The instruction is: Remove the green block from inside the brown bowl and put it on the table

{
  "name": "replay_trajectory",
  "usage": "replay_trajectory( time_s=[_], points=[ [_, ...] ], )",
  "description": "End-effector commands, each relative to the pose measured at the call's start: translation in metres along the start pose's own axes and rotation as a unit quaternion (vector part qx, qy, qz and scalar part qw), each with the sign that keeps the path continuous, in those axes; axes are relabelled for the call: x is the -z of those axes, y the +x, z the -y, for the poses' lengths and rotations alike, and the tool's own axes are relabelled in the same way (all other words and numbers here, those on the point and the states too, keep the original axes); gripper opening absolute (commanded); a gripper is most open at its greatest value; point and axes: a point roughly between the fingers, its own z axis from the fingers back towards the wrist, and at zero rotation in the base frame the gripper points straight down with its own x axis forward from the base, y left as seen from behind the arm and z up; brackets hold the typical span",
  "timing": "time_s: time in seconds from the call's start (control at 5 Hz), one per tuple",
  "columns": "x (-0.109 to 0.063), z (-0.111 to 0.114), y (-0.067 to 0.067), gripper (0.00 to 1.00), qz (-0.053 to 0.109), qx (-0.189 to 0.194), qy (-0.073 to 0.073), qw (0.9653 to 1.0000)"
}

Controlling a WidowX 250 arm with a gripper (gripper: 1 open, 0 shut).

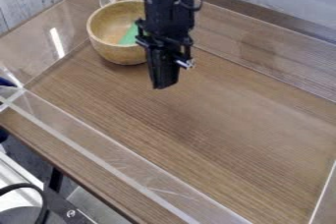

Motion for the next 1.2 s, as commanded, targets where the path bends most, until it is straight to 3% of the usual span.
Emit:
replay_trajectory(
  time_s=[0.0,0.4,0.8,1.0],
  points=[
    [-0.001,-0.009,-0.006,0.00,0.020,-0.007,0.014,0.9997],
    [0.027,-0.026,-0.022,0.00,0.007,-0.025,0.007,0.9996],
    [0.051,-0.029,-0.018,0.00,-0.011,-0.022,0.004,0.9997],
    [0.056,-0.029,-0.016,0.00,-0.012,-0.020,0.003,0.9997]
  ],
)
